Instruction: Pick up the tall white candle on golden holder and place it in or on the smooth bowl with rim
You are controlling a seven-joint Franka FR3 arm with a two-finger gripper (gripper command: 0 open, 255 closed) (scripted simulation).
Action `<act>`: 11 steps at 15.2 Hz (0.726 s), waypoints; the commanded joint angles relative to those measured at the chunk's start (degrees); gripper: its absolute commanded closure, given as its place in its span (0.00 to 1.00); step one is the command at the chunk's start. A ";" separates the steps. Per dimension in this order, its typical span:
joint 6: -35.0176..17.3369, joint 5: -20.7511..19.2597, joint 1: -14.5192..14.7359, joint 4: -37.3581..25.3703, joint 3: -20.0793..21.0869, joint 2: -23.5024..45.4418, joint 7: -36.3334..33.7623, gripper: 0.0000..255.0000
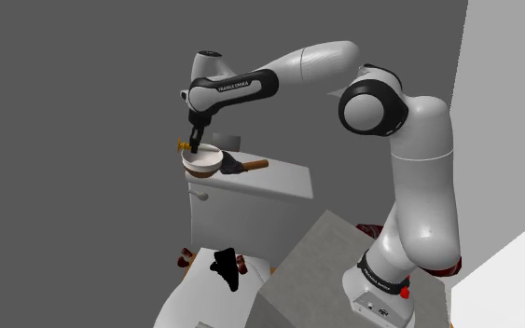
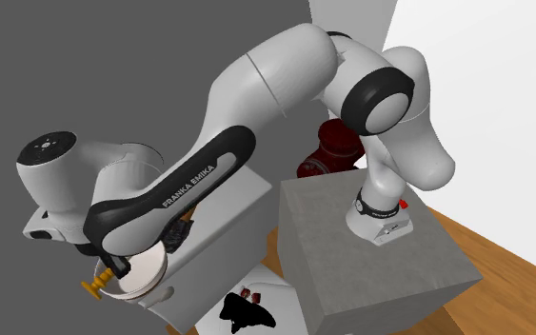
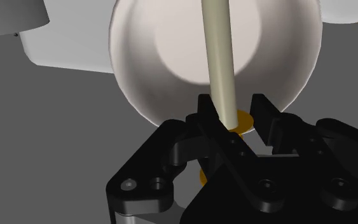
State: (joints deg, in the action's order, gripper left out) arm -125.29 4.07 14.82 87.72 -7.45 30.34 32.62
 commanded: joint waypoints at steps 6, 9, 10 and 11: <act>-0.28 0.01 -0.01 0.27 0.00 -0.02 0.03 1.00; -0.28 0.01 -0.01 0.27 0.00 -0.02 0.03 0.00; -0.28 0.01 -0.01 0.27 0.00 -0.02 0.03 0.00; -0.28 0.01 -0.01 0.27 0.00 -0.02 0.03 0.00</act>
State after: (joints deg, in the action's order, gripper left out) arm -125.57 4.08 14.81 87.99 -7.45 30.32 32.65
